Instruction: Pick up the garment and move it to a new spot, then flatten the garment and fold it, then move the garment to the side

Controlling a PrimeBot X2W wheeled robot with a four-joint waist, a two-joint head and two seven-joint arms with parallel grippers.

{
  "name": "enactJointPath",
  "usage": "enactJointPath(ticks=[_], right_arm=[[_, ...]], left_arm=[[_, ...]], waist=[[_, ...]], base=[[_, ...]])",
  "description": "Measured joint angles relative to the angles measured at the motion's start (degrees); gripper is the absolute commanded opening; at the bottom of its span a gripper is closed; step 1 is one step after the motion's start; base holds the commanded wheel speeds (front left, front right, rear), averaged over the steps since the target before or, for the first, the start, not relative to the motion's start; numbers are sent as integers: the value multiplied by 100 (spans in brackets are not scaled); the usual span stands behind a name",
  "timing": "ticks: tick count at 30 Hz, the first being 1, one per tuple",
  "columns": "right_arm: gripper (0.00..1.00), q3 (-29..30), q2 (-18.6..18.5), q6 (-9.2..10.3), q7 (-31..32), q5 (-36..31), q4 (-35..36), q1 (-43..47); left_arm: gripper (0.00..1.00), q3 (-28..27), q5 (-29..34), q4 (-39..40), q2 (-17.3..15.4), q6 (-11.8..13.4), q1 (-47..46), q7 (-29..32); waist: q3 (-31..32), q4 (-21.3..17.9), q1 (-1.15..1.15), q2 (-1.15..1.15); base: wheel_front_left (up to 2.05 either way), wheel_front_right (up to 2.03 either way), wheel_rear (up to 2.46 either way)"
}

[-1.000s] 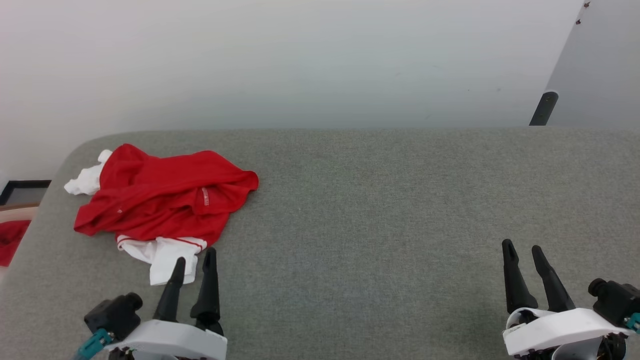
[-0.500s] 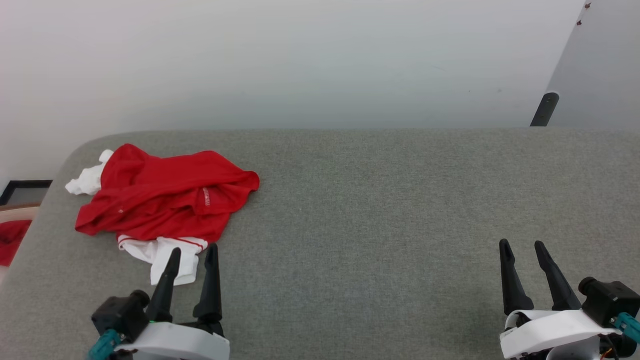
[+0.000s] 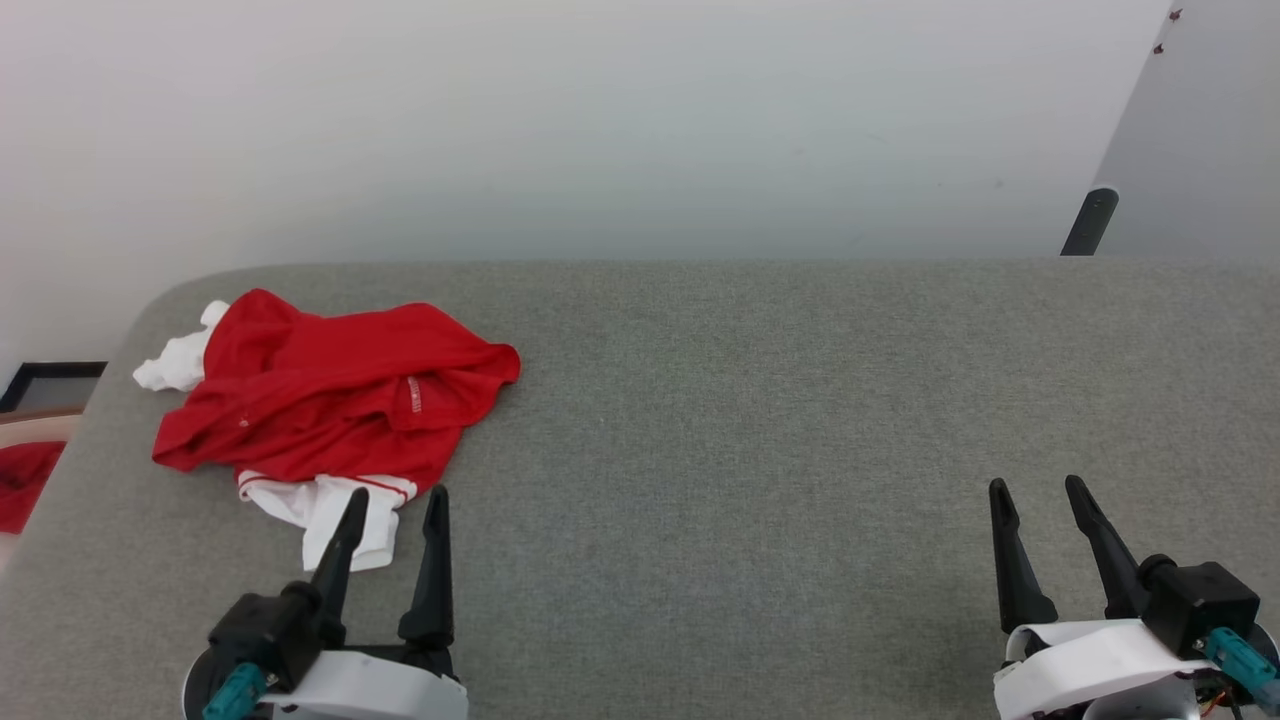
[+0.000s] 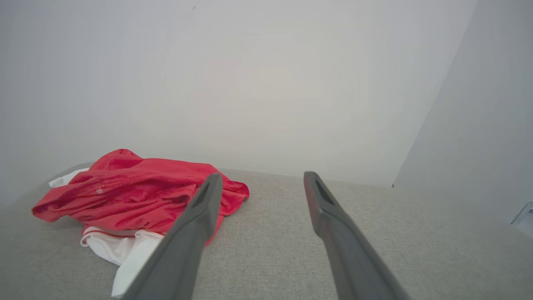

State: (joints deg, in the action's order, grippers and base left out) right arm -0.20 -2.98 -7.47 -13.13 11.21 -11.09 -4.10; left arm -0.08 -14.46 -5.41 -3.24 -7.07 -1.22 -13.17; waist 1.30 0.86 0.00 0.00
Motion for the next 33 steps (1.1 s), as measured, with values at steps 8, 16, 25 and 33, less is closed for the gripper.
enactJointPath(ticks=[8, 16, 25, 33], right_arm=[[100, -1, 0, 0, -98, -331, 14, 3], [100, -135, 0, 0, -166, -646, -14, 10], [100, -422, 0, -1, -198, -656, -149, 9], [100, -681, 1, -1, -198, -581, -243, -7]], left_arm=[[100, 14, 304, -4, 8, -8, -1, -82], [100, -46, 616, -57, 8, -25, 1, -164], [100, -345, 753, -137, 8, -24, 74, -197], [100, -545, 809, -180, 4, -15, 172, -197]], waist=[[36, 88, 0, 0], [126, 423, 0, 0], [262, 994, 0, 0], [378, 1514, 0, 0]], base=[[0, 0, 0], [0, 0, 0], [0, 0, 0], [0, 0, 0]])
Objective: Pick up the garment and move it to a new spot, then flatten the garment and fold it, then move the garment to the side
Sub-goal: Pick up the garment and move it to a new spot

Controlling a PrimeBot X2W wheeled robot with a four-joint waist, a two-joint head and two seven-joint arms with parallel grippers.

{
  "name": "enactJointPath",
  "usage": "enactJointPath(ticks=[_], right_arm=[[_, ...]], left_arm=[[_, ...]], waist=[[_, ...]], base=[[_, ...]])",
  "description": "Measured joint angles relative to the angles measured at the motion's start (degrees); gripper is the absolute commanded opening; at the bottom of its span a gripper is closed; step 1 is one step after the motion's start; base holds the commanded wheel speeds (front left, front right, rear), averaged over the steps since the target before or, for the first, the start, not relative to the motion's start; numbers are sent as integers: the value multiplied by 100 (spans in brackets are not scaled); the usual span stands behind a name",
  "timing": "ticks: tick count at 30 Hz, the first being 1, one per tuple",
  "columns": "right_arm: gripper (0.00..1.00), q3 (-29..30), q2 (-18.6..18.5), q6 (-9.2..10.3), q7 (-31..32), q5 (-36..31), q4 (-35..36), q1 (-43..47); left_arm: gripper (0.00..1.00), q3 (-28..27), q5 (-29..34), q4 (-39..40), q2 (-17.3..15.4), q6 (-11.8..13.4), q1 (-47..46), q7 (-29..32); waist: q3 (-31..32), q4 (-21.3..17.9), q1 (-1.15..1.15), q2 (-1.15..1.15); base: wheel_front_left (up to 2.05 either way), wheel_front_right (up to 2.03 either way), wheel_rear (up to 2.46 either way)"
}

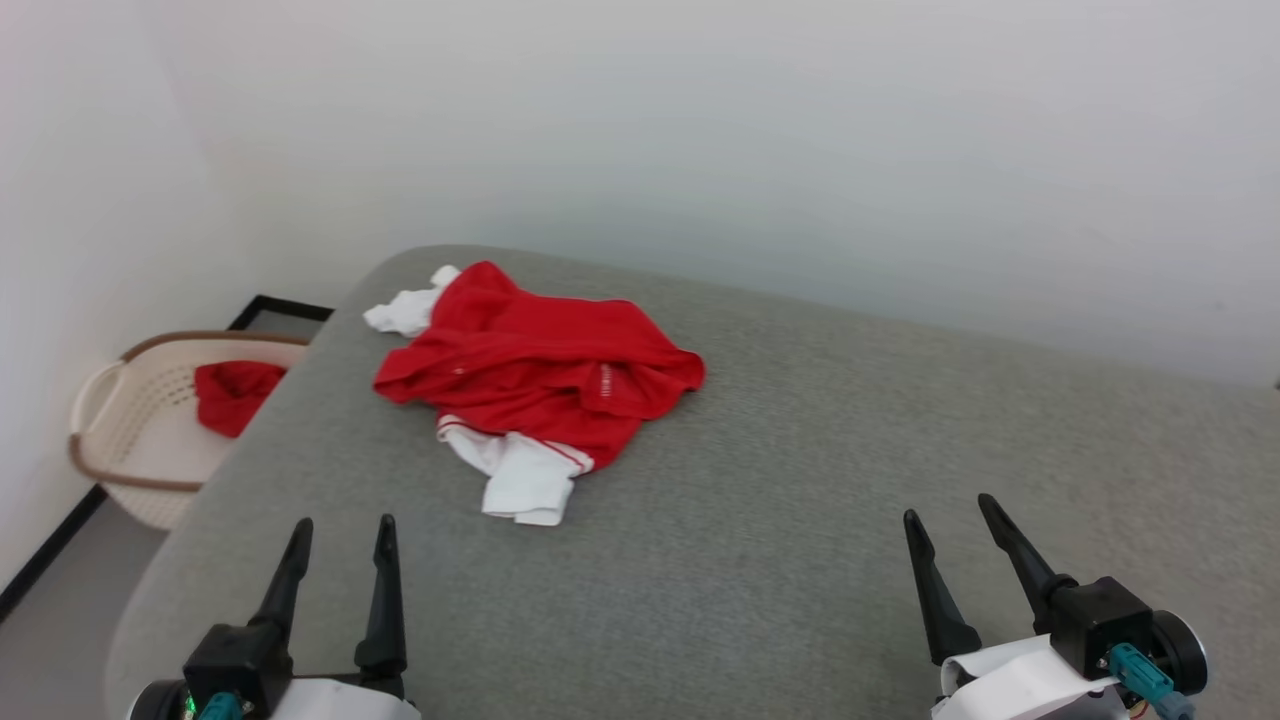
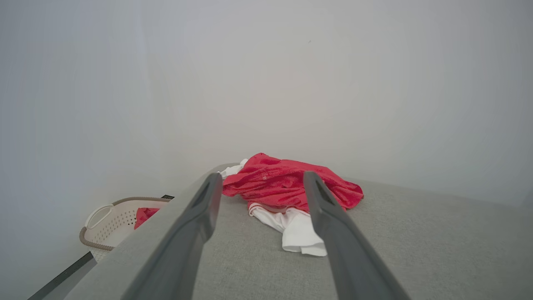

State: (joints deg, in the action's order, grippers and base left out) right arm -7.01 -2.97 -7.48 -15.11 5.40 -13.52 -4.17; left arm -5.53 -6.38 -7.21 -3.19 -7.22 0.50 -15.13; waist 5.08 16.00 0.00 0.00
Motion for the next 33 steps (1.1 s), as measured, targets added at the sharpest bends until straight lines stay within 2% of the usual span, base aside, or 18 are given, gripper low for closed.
enactJointPath(ticks=[6, 12, 14, 18, 21, 23, 27, 33], right_arm=[[100, -70, 0, 0, 0, 5, -45, -36], [100, -115, 3, 0, 0, -46, -88, -101], [100, -119, 2, 0, 0, -78, -93, -129], [100, -102, 3, -1, 0, -213, -56, -267], [100, -63, -14, -1, -1, -248, 14, -421], [100, -59, -19, -1, -1, -270, 65, -518], [100, -35, -44, -1, -1, -293, 151, -744], [100, -42, -54, -1, -1, -296, 292, -1053]], left_arm=[[100, -63, -13, -26, 1, 0, 14, 0], [100, -9, -303, -212, -100, -5, -437, 60], [100, 92, -368, -232, -328, -10, -676, 249], [100, 238, -902, -120, -760, -11, -1276, 835], [100, 400, -1278, -33, -1220, -18, -1809, 1383], [100, 421, -1736, -9, -1426, -16, -2183, 1792], [100, 591, -2270, -129, -1935, -26, -2833, 2683], [100, 687, -2958, -566, -2424, -26, -3554, 3743]], waist=[[43, 248, 0, 0], [-58, 172, 0, 0], [-119, 92, 0, 0], [-337, -86, 0, 0], [-581, -218, 0, 0], [-761, -314, 0, 0], [-1149, -515, 0, 0], [-1760, -841, 0, 0]], base=[[0, 0, 0], [0, 0, 0], [0, 0, 0], [0, 0, 0], [0, 0, 0], [0, 0, 0], [0, 0, 0], [0, 0, 0]])
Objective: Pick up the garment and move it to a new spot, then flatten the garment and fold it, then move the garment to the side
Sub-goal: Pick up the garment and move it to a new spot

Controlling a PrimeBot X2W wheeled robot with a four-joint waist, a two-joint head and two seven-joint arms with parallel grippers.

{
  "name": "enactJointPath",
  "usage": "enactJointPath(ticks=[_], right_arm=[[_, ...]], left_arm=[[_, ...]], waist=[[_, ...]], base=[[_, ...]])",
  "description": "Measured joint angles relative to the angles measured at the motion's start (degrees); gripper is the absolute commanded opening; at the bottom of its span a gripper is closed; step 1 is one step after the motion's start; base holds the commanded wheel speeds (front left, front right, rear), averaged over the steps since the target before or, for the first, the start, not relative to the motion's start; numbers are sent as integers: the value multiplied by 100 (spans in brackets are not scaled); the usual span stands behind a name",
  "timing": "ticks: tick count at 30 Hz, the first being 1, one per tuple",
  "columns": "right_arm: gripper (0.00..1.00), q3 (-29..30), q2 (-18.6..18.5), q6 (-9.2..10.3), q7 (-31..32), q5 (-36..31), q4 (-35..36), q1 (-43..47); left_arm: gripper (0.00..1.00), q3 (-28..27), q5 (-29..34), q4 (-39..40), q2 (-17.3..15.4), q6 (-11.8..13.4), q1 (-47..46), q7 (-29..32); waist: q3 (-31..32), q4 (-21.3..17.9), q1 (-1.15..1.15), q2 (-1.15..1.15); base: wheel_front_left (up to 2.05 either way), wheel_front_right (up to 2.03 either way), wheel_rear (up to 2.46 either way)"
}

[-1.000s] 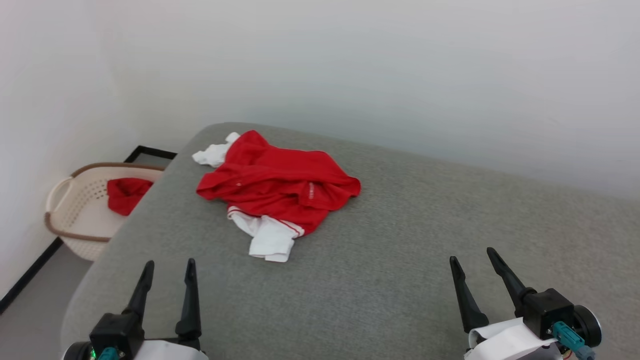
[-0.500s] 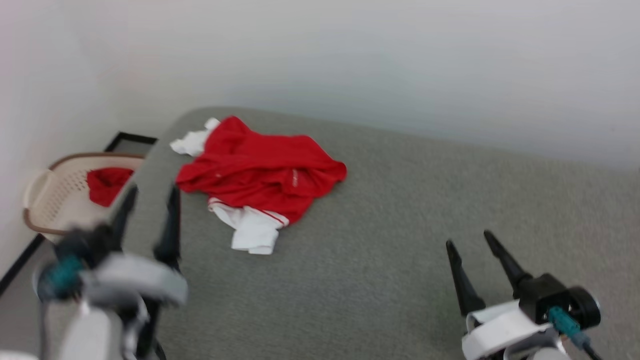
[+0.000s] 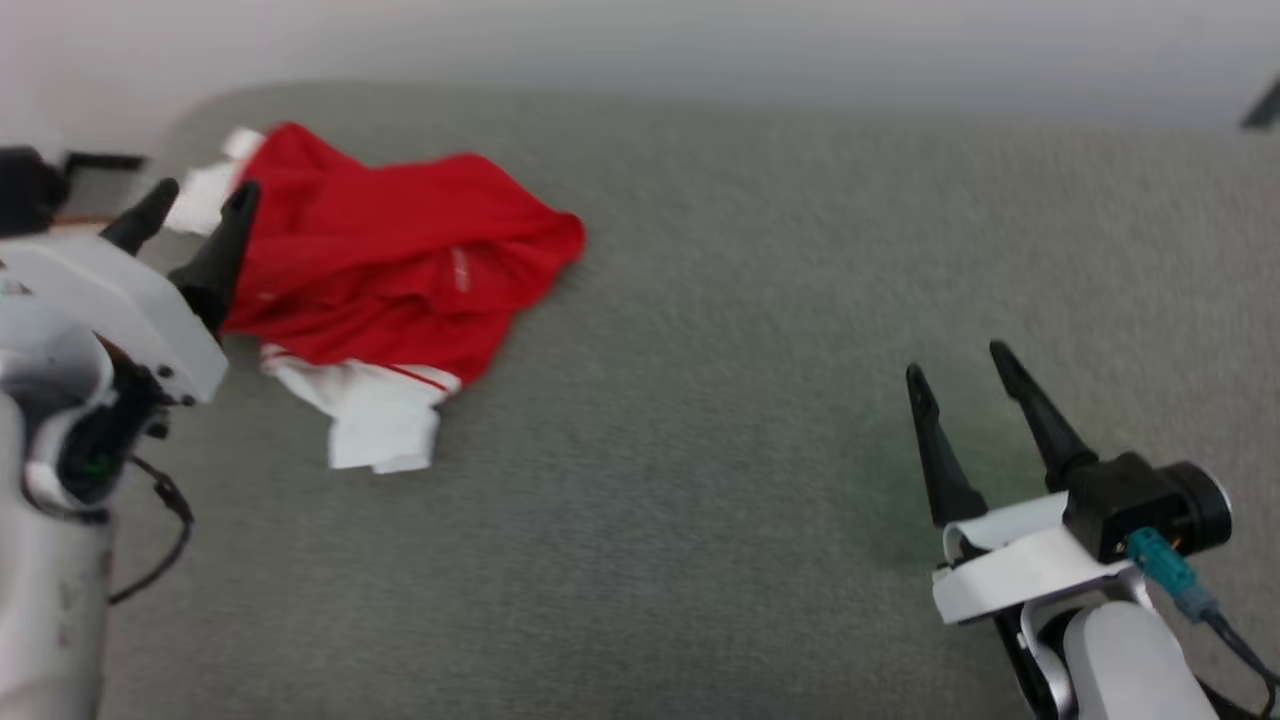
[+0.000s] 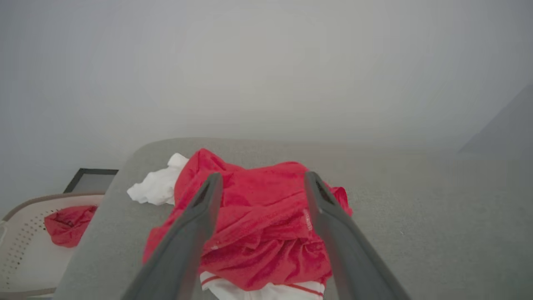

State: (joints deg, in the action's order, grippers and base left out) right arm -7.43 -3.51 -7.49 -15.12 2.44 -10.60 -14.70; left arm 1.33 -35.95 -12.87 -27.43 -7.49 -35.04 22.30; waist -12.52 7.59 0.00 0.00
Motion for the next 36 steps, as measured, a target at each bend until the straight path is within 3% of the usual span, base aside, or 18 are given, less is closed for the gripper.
enactJointPath(ticks=[5, 13, 27, 28, 29, 30, 36], right_arm=[[100, 26, 1, 0, 0, 0, 120, -147], [100, 64, 4, 0, 0, -1, 252, -244], [100, -18, 3, 0, 1, 2, 369, -473], [100, -18, 3, 0, 1, 2, 379, -472], [100, -18, 4, 0, 0, 1, 397, -471], [100, -15, 5, 0, 1, 1, 408, -470], [100, 12, 8, 0, 1, 0, 392, -443]], left_arm=[[100, 152, -229, -537, -268, 0, -306, 746], [100, 389, -411, -1357, -341, 21, -712, 1663], [100, 631, -433, -2425, -401, 92, -1473, 2258], [73, 661, -425, -2481, -401, 92, -1508, 2284], [17, 691, -389, -2517, -401, 92, -1538, 2287], [0, 692, -380, -2555, -391, 109, -1553, 2268], [0, 840, -248, -2629, -454, 133, -1609, 2097]], waist=[[-481, -277, 0, 0], [-1098, -663, 0, 0], [-1562, -998, 0, 0], [-1557, -1002, 0, 0], [-1550, -1002, 0, 0], [-1540, -999, 0, 0], [-1397, -945, 0, 0]], base=[[0, 0, 0], [0, 0, 0], [0, 0, 0], [0, 0, 0], [0, 0, 0], [0, 0, 0], [0, 0, 0]])
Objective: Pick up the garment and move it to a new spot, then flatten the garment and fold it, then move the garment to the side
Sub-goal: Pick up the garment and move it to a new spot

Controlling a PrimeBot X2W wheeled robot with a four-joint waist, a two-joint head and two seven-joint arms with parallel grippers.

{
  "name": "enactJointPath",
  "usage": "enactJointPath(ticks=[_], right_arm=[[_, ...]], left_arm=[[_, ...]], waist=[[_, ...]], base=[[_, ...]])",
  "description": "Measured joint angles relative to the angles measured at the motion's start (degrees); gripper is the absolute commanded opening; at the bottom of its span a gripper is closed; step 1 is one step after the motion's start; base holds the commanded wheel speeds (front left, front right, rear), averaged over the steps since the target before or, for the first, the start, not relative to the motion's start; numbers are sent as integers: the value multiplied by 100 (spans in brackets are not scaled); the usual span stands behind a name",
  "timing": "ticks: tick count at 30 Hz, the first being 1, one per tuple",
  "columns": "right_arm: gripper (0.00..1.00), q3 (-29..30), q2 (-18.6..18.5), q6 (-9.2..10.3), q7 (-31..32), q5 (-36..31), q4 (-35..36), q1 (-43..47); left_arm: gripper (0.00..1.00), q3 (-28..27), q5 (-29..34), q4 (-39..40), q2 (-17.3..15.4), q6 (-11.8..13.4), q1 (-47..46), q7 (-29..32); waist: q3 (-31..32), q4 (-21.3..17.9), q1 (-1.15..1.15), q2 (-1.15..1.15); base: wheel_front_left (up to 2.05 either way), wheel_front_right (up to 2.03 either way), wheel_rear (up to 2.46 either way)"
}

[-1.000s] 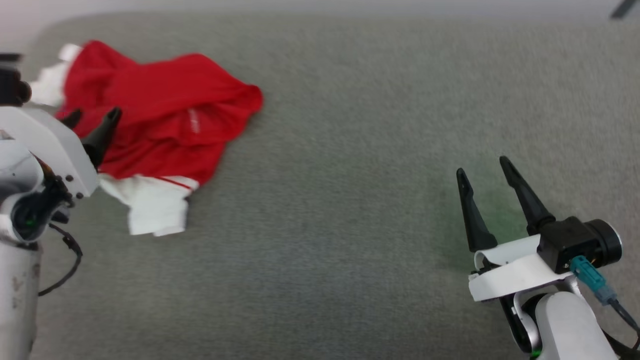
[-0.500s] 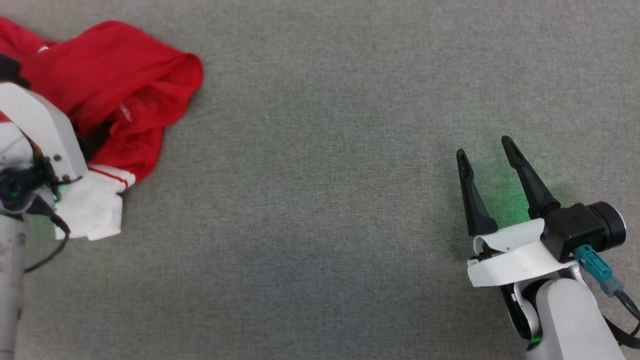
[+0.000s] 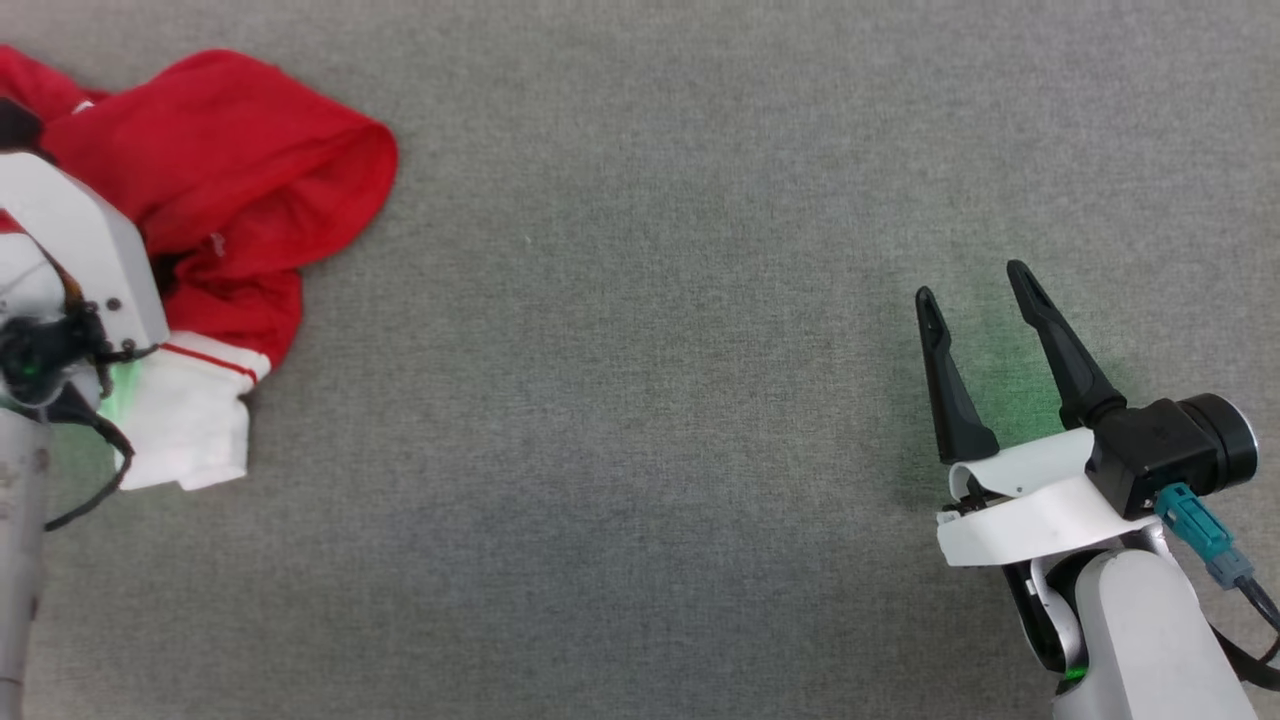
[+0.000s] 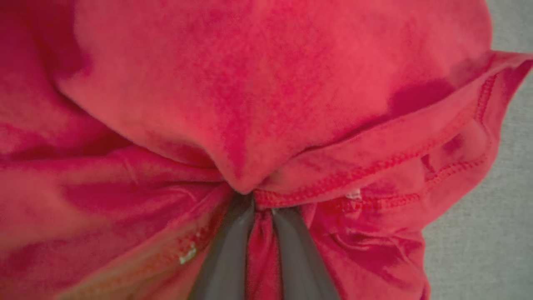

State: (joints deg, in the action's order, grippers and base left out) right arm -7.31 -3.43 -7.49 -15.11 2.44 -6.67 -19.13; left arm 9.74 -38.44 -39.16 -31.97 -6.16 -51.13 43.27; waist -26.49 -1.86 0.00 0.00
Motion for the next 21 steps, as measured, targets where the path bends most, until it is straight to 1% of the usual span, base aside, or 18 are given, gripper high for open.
enactJointPath(ticks=[5, 14, 18, 21], right_arm=[[100, 42, 3, 0, 0, 0, -59, 146], [100, 47, 3, 0, 0, 49, -208, 478], [100, 37, 5, 0, 0, 58, -255, 605], [100, 59, 8, 0, 0, 66, -283, 709]], left_arm=[[0, 59, 116, 252, 5, 10, -23, -292], [0, 111, 335, 1251, -157, 8, -207, -771], [0, 178, 318, 1673, -178, -16, -232, -778], [0, 245, 156, 2038, -37, -40, -228, -678]], waist=[[238, 79, 0, 0], [886, 270, 0, 0], [1200, 357, 0, 0], [1432, 420, 0, 0]], base=[[0, 0, 0], [0, 0, 0], [0, 0, 0], [0, 0, 0]])
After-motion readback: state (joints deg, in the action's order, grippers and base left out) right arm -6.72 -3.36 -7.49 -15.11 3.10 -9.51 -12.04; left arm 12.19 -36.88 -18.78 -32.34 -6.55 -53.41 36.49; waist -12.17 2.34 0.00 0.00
